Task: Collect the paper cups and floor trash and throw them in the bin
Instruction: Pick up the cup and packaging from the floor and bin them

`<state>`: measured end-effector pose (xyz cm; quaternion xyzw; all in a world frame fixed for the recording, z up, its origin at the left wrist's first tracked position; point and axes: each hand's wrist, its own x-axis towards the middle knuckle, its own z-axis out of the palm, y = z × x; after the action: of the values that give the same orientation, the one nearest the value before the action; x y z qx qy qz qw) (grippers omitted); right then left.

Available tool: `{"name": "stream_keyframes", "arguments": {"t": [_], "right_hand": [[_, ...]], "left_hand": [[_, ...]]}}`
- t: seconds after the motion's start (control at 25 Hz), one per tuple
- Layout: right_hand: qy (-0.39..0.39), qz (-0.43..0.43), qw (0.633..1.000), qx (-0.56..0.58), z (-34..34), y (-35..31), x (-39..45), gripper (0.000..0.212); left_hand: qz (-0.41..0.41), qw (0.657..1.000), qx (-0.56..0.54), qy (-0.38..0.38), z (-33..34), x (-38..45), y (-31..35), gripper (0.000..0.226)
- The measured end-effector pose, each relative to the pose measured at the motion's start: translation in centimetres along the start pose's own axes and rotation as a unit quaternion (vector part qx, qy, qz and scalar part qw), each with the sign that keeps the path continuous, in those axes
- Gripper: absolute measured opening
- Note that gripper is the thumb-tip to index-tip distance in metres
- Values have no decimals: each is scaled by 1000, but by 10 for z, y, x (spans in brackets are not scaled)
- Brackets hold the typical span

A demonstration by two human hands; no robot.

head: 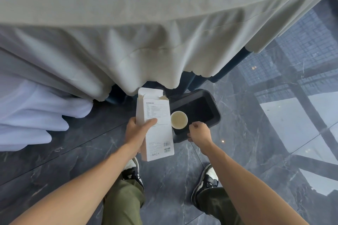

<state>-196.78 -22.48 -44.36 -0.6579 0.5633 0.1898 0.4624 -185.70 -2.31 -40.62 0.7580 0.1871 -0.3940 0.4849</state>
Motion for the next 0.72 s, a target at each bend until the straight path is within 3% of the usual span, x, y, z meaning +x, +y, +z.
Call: {"name": "stream_keyframes", "arguments": {"t": [0.12, 0.24, 0.36, 0.48, 0.6, 0.72], "right_hand": [[-34, -4, 998, -56, -3, 10, -4, 27], [-67, -4, 998, -10, -20, 8, -24, 25], [-186, 6, 978, 97, -47, 6, -48, 44], [-282, 17, 950, 133, -75, 11, -66, 35], [-266, 30, 951, 152, -91, 25, -71, 24], [-192, 51, 962, 186, -104, 36, -65, 27]], "left_hand": [[3, 1000, -2, -5, 2, -9, 7, 64], [6, 1000, 8, -26, 15, -20, 20, 54], [-11, 999, 16, -33, 38, -28, 33, 62], [-63, 996, 21, -55, 68, -35, 41, 72], [-115, 991, 21, -68, 94, -42, 42, 68], [-145, 987, 32, -67, 108, -37, 35, 69]]}}
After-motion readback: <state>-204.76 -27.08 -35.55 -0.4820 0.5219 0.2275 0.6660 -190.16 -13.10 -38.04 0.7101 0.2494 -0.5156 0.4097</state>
